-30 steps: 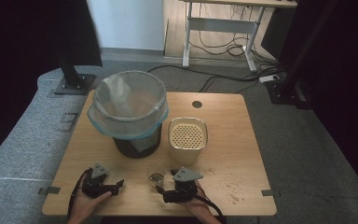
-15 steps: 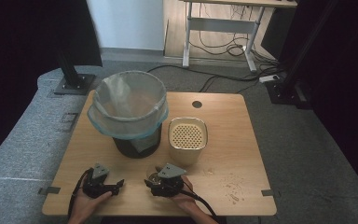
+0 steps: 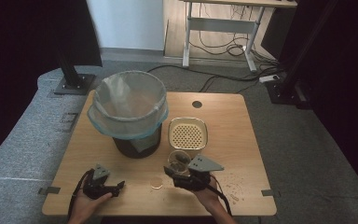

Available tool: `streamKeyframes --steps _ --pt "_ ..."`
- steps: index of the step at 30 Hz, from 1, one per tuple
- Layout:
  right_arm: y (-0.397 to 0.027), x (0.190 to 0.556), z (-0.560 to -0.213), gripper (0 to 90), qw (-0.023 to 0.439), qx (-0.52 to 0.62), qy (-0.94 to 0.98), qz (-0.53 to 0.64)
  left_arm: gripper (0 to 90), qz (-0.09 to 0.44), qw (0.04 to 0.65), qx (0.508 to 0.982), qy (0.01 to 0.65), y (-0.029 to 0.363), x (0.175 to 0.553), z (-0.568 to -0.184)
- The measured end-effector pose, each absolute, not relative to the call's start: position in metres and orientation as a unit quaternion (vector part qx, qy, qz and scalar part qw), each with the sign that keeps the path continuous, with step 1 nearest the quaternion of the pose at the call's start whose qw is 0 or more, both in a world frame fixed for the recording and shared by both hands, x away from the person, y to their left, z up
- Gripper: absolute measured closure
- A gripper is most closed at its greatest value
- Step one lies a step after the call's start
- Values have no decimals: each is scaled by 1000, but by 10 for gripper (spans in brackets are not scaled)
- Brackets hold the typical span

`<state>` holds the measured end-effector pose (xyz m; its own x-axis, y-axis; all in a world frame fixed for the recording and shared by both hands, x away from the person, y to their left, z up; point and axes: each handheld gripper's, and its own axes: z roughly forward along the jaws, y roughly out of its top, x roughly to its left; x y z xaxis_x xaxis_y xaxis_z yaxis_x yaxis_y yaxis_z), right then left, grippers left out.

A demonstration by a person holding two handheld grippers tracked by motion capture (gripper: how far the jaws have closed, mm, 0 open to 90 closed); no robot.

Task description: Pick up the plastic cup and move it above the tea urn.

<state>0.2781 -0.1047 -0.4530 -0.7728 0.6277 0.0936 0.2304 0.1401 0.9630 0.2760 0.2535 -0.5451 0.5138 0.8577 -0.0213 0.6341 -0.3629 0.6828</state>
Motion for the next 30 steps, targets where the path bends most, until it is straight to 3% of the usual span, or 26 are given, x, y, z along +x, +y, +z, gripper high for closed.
streamKeyframes --steps 3,12,20,30 --pt "-124 286 -431 374 195 297 724 591 142 174 324 808 460 253 275 -545" --pt "-149 319 -409 380 212 326 708 590 143 174 327 808 458 254 275 -546" --pt "-155 365 -403 382 248 334 716 561 143 175 325 811 454 253 276 -546" --pt "-153 399 -399 382 249 351 717 548 142 174 325 814 450 253 277 -546"
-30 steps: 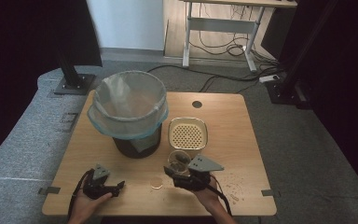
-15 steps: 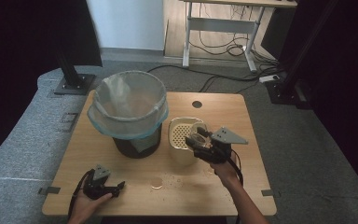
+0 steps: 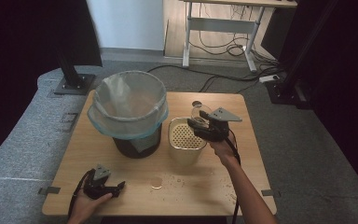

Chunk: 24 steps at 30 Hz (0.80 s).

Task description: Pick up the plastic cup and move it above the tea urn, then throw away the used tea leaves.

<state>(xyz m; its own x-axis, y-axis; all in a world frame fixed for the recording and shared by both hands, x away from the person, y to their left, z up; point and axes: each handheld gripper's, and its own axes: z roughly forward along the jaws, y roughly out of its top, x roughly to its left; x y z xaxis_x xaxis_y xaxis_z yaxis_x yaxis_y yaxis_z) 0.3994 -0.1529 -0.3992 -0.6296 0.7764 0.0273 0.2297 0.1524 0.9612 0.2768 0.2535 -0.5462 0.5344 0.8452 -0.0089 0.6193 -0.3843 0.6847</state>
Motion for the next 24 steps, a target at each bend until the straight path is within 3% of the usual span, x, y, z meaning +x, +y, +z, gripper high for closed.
streamKeyframes --steps 11,24 --pt "-157 407 -397 383 260 351 718 542 141 173 325 814 449 253 276 -546" --pt "-158 415 -384 383 366 306 756 449 139 174 325 814 448 253 277 -546"
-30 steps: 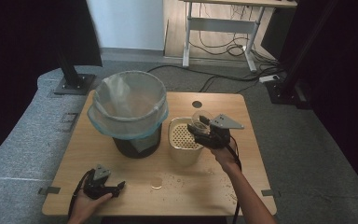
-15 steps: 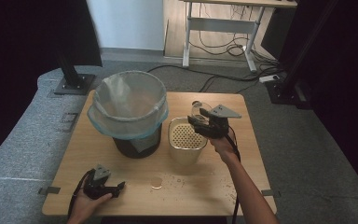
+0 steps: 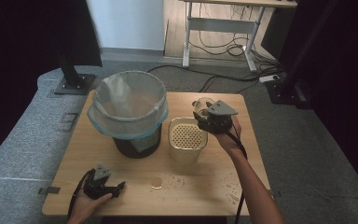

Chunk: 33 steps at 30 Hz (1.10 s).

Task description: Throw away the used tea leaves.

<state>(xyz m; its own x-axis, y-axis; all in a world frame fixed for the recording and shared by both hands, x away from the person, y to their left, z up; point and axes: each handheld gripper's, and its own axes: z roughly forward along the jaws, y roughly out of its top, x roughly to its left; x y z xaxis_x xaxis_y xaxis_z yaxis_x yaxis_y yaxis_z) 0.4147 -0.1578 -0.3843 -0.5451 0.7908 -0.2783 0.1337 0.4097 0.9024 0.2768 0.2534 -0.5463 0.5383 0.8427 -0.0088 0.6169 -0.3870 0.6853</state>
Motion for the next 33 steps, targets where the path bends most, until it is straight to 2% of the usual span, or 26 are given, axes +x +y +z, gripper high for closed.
streamKeyframes --steps 2,13,20,33 --pt "-155 416 -383 386 398 279 771 412 139 173 325 815 448 253 277 -546" --pt "-142 416 -376 388 495 186 794 301 137 173 326 815 447 254 277 -546" --pt "-132 413 -369 391 534 134 796 251 138 172 325 816 447 254 277 -546" --pt "-110 410 -390 391 581 6 807 105 137 172 325 817 444 254 277 -546"
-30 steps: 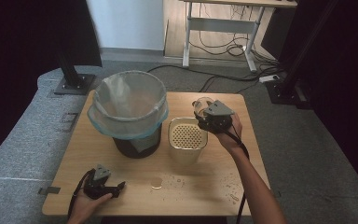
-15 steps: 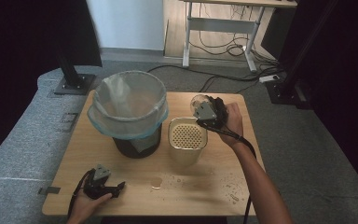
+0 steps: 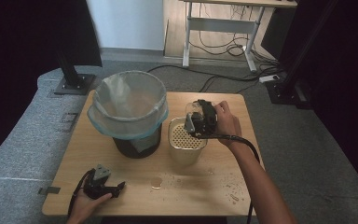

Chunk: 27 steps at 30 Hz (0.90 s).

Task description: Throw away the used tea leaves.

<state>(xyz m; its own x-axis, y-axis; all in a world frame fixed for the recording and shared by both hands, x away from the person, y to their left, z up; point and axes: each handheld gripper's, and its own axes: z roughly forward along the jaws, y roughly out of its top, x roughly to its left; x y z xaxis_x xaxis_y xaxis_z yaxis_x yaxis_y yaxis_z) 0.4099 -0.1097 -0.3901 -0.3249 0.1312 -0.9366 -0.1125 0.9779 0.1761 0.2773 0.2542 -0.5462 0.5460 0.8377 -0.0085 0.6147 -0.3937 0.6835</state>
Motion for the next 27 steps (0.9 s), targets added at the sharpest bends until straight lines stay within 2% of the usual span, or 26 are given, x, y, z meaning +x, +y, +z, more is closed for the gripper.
streamKeyframes --steps 10,19,27 --pt "-102 410 -389 399 601 -49 796 46 132 172 324 817 446 254 278 -546" --pt "-100 409 -405 408 622 -128 771 -45 131 171 325 817 445 254 278 -546" --pt "-93 409 -393 429 647 -200 726 -116 131 171 324 817 444 254 278 -546"
